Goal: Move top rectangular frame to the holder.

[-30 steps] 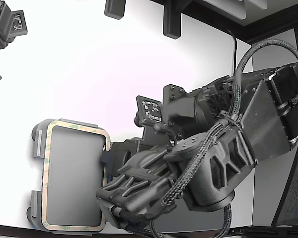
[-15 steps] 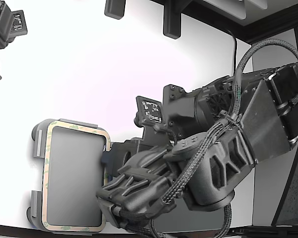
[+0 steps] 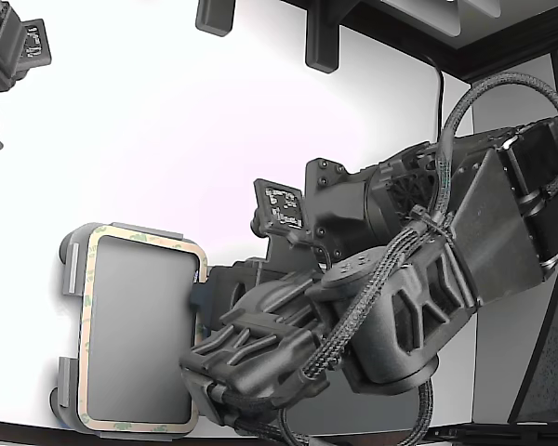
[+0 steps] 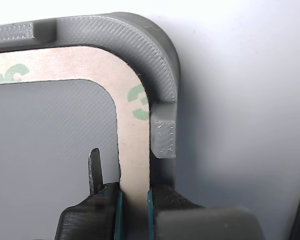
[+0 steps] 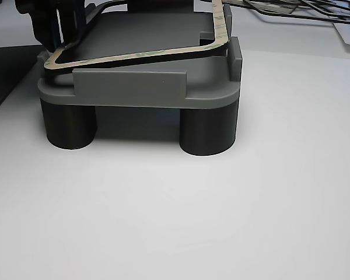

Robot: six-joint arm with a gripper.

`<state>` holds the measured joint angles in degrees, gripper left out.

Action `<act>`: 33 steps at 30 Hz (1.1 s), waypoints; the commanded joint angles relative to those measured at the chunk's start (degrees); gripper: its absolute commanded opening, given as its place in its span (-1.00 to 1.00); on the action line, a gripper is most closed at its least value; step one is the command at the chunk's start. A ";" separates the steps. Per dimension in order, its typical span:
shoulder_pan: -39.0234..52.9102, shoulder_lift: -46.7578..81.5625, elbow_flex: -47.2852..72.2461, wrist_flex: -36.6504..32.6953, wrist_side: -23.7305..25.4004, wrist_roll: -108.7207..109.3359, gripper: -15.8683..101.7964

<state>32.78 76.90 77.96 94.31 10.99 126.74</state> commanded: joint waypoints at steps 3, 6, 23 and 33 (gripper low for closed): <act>-0.88 1.49 -1.05 0.53 0.09 -0.09 -0.87; -0.88 1.32 -1.32 0.53 0.09 -0.09 -0.78; -0.79 0.09 -6.24 0.53 4.39 -4.22 0.97; -1.67 14.41 -3.25 -5.36 16.44 -38.94 0.97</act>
<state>32.26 86.04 74.36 91.67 25.93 100.90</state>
